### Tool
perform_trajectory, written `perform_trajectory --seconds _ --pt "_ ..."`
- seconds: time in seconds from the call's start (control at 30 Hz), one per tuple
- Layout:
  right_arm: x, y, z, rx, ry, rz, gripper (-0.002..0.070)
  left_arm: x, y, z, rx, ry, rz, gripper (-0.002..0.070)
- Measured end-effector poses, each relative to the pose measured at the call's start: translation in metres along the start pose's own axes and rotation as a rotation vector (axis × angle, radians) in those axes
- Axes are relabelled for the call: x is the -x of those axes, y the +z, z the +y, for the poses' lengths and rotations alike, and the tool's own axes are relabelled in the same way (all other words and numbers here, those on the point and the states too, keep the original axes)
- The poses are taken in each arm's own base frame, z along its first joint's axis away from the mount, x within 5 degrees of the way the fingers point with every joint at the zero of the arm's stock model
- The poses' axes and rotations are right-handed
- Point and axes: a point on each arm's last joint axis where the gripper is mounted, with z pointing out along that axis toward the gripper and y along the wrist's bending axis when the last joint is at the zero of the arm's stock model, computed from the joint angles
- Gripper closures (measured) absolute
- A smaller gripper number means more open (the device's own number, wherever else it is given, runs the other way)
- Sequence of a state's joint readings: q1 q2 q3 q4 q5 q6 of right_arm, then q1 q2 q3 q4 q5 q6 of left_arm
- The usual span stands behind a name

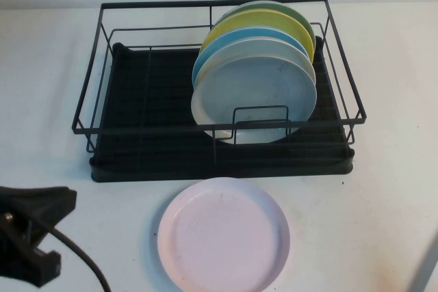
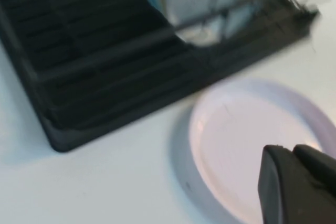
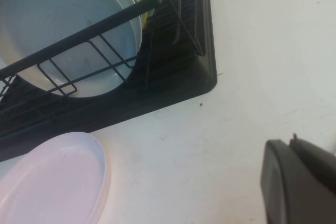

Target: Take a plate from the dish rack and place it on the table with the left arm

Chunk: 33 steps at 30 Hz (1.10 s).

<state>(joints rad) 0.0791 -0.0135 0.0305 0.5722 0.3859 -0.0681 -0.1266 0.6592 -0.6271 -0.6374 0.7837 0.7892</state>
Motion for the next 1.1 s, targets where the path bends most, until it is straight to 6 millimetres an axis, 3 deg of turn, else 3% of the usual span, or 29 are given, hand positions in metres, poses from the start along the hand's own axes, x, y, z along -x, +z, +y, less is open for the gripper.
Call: perform_trajectory --seconds 0.2,0.37,0.6,0.77,0.93,1.1 --pt "0.0 0.0 0.0 0.001 0.002 0.0 0.0694 -0.03 0.006 0.01 0.213 -0.114 -0.202 0.0676" --pt "0.0 0.0 0.0 0.001 0.002 0.0 0.0694 -0.073 0.004 0.01 0.378 -0.119 -0.31 0.0676" --pt "0.0 0.0 0.0 0.002 0.005 0.002 0.0694 -0.13 0.011 0.004 0.444 -0.191 -0.438 0.0676" --pt "0.0 0.0 0.001 0.006 0.015 0.003 0.0694 -0.144 0.008 0.001 0.465 -0.206 -0.417 0.0676" --pt "0.0 0.0 0.001 0.006 0.015 0.003 0.0694 -0.157 0.011 -0.001 0.479 -0.092 -0.254 0.0676" --pt "0.0 0.0 0.001 0.007 0.016 0.003 0.0694 -0.157 0.011 -0.001 0.486 -0.006 -0.223 0.0677"
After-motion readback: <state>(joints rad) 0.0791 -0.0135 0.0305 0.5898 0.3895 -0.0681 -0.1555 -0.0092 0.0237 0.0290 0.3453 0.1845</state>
